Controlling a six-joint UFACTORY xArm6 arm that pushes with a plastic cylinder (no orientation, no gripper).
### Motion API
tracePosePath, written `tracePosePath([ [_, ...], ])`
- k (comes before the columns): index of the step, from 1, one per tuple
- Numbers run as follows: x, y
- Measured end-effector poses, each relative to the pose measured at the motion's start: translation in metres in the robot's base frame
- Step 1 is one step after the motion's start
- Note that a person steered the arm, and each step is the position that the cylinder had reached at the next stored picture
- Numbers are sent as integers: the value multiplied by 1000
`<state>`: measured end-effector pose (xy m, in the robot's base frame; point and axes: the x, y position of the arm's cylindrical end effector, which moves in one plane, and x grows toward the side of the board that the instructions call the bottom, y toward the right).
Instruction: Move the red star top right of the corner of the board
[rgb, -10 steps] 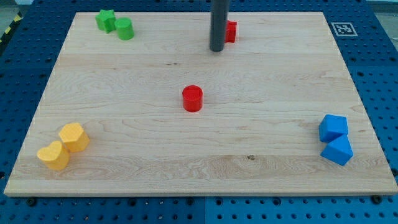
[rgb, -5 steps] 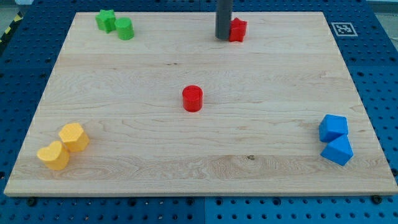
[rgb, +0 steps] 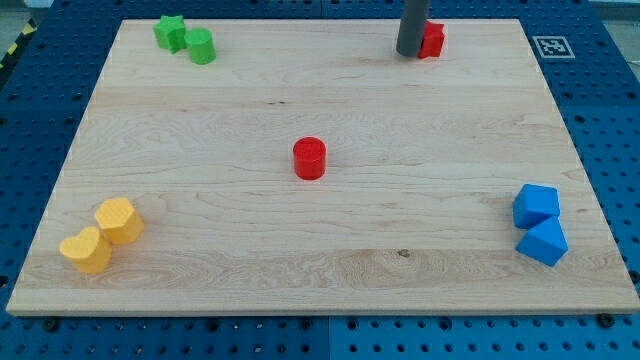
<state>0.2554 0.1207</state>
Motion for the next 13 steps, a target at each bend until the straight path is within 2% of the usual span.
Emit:
tracePosePath([
  [4, -22, 55],
  [6, -46, 40],
  [8, -42, 92],
  [11, 32, 80],
  [12, 46, 115],
  [13, 90, 118],
])
